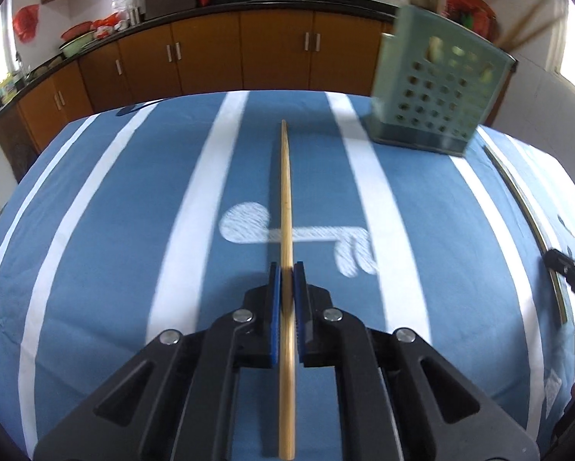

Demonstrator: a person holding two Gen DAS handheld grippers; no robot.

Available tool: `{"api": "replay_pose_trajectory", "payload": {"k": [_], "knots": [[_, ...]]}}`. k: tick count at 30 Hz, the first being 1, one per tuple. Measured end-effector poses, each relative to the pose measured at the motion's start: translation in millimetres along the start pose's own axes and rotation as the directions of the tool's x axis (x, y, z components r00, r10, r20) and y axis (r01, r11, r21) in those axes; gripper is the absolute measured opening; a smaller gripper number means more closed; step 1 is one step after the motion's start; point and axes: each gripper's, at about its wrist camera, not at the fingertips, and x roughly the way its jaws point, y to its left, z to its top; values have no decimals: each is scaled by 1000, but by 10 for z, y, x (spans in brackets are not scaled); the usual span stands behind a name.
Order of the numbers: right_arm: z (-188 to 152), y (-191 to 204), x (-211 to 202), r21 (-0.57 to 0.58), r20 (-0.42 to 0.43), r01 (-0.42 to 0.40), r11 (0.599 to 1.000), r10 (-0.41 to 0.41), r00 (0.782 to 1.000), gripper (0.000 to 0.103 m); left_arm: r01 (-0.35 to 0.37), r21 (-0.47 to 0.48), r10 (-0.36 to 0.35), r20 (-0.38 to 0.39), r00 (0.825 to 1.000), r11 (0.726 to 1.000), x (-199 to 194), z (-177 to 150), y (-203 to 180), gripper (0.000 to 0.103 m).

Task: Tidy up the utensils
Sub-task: 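Move both grippers down and close each on one of the last chopsticks, then lift both held chopsticks upright and carry them over the green holder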

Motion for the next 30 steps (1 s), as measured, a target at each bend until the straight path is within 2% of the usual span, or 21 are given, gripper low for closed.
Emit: {"api": "replay_pose_trajectory", "payload": {"k": [3, 7, 13, 30], "knots": [[60, 53, 53, -24, -2, 11, 1000, -11, 1000, 8, -17, -21, 17, 0, 1000, 1000, 59, 88, 118, 9], [107, 44, 92, -17, -2, 16, 1000, -16, 1000, 8, -3, -48, 3, 1, 1000, 999, 74, 119, 193, 10], [106, 59, 97, -25, -2, 27, 999, -27, 1000, 8, 14, -59, -14, 1, 1000, 998, 90, 127, 203, 11], [110, 69, 103, -29, -3, 29, 999, -29, 1000, 9, 5, -52, -5, 0, 1000, 999, 99, 123, 190, 11]]}}
